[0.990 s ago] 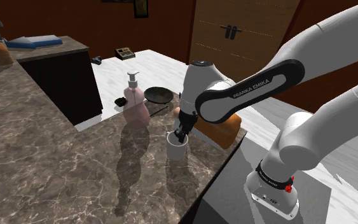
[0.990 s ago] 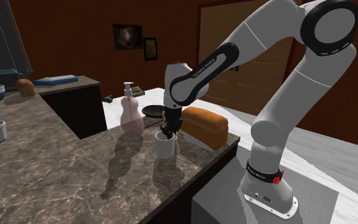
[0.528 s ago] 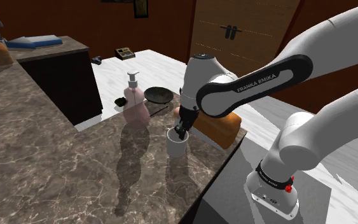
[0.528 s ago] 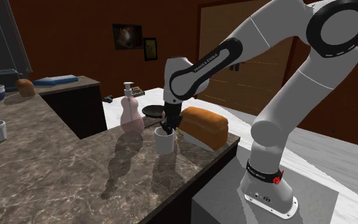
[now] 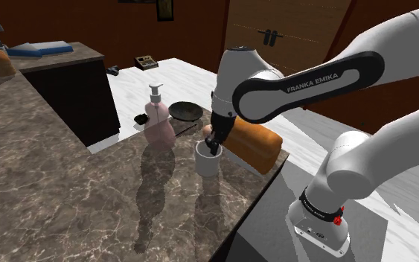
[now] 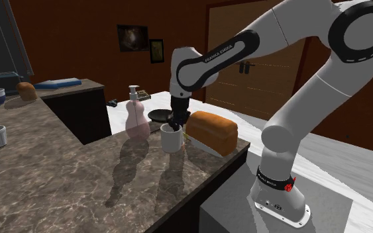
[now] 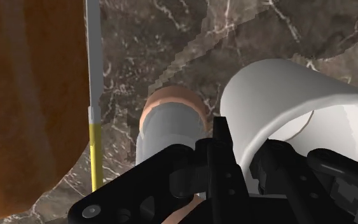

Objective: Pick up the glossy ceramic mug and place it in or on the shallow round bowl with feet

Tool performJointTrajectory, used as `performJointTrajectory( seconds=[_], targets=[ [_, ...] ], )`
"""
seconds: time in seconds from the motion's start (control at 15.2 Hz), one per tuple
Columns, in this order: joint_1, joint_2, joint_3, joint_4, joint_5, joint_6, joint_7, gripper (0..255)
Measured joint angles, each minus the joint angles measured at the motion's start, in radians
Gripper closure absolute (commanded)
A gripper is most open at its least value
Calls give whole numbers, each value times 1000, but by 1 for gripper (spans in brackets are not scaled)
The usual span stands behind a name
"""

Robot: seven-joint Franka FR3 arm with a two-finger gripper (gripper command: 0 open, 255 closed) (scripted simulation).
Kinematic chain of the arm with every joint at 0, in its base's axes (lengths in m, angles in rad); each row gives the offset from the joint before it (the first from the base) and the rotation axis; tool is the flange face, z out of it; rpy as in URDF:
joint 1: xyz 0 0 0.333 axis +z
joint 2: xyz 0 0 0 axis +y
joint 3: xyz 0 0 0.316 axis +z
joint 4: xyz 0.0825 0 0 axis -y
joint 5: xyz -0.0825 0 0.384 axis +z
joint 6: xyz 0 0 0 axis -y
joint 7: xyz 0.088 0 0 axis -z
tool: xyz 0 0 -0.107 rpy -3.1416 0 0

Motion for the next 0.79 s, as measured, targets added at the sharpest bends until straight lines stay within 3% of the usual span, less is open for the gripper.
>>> performJointTrajectory(
  seconds=[0.79],
  targets=[
    [-11, -49, -34, 113, -23, -163, -2, 255]
  ],
)
